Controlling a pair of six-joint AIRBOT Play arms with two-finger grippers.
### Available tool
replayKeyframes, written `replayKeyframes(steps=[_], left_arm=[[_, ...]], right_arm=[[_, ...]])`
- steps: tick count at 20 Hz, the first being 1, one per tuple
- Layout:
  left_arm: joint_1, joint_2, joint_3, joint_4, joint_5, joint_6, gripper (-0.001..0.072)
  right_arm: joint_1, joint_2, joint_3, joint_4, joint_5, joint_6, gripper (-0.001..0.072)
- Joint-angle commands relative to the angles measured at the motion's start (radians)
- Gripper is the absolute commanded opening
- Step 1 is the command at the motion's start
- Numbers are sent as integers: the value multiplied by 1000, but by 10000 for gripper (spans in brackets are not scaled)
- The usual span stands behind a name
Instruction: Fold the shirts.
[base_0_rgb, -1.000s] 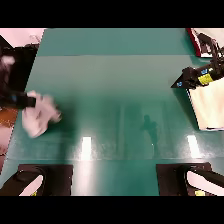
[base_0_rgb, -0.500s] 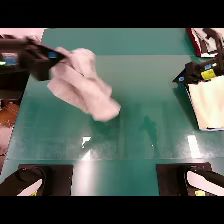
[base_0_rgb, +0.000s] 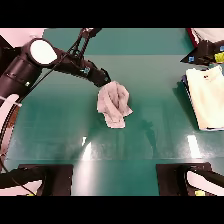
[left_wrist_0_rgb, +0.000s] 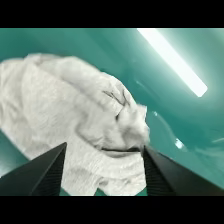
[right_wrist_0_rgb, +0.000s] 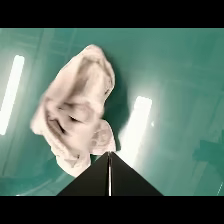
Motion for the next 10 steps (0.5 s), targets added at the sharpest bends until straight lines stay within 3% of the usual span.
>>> replayKeyframes(steps=[1, 4, 7, 10], left_arm=[[100, -34, -1, -16, -184, -43, 548], [147, -32, -126, -53, -289, -42, 548], [130, -29, -367, -229, -124, 15, 548], [101, -29, -518, -272, 83, 35, 549]], right_arm=[[0, 0, 17, -6, -3, 0, 15], [0, -2, 17, -7, -4, 0, 15], [0, -6, 15, -7, -3, 0, 15], [2, -10, 15, -6, -3, 1, 15]])
